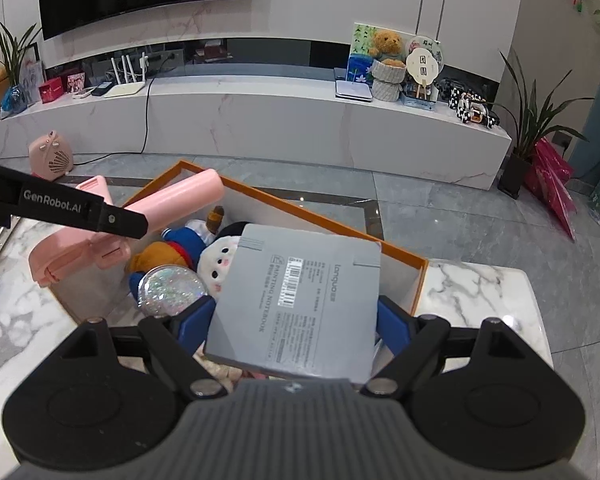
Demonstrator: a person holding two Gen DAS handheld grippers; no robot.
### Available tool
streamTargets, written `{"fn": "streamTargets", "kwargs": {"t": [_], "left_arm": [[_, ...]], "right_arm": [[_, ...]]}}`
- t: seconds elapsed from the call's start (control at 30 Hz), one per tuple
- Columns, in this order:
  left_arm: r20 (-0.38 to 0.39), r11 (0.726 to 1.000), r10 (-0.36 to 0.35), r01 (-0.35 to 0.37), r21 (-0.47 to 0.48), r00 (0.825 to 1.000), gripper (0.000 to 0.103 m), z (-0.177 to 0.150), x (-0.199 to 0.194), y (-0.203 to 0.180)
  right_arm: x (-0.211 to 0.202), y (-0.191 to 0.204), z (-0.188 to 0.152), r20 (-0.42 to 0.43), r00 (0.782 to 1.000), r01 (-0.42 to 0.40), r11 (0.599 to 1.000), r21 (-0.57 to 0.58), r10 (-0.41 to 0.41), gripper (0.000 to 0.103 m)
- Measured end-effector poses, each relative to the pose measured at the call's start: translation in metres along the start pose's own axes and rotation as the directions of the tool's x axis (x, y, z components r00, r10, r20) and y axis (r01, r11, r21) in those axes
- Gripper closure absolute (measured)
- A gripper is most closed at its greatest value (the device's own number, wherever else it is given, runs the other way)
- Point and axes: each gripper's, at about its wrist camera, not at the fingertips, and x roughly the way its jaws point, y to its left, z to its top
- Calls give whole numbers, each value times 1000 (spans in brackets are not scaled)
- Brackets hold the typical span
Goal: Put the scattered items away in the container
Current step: 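Lift the selfie stick and grey packet and carry them over the orange box, then lower the grey packet into the box with the right tool while the left tool lowers the selfie stick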
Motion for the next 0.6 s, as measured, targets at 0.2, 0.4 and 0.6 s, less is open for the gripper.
{"fn": "streamTargets", "kwargs": {"t": [0.2,0.4,0.6], "left_arm": [[-6,995,25,-25,-94,1000,53,-2,17,15],[6,989,69,-67,-133,998,53,-3,27,23],[1,984,91,-89,-156,996,54,-3,36,26]], "right_arm": [[21,-4,0,-35,999,9,1000,8,-8,17],[38,-10,-1,-61,998,26,1000,8,-26,17],[54,-16,0,-79,996,35,999,12,-34,17]]}}
